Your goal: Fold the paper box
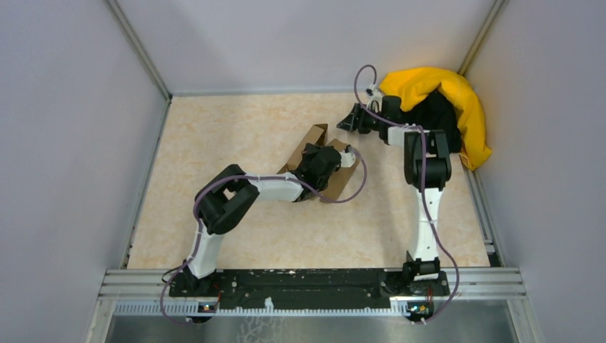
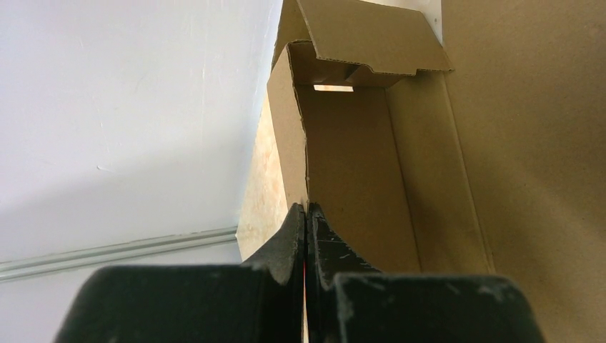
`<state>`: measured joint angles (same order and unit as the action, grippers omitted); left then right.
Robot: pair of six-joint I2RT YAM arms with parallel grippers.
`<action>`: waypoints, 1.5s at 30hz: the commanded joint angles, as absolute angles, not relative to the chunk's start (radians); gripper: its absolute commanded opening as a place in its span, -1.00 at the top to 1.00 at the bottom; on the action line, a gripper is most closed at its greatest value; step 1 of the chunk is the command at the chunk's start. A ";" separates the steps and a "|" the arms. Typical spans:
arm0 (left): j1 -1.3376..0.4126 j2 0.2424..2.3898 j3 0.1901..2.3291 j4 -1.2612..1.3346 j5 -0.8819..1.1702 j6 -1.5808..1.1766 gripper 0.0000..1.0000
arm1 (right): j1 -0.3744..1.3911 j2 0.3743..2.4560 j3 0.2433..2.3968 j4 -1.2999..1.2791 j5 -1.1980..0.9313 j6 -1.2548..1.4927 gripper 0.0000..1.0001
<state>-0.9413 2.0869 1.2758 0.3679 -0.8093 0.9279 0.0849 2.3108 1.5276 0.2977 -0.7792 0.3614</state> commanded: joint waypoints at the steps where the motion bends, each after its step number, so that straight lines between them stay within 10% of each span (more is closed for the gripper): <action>1: -0.958 2.098 1.261 0.333 -0.708 0.885 1.00 | 0.105 2.292 1.564 0.299 -0.720 0.375 -0.31; 12: -0.966 2.102 1.258 0.333 -0.678 0.872 1.00 | 0.151 2.324 1.632 0.226 -0.707 0.321 -0.25; 45: -1.054 1.972 1.219 0.214 -0.468 0.691 1.00 | 0.175 1.807 0.875 0.373 -0.665 0.227 -0.13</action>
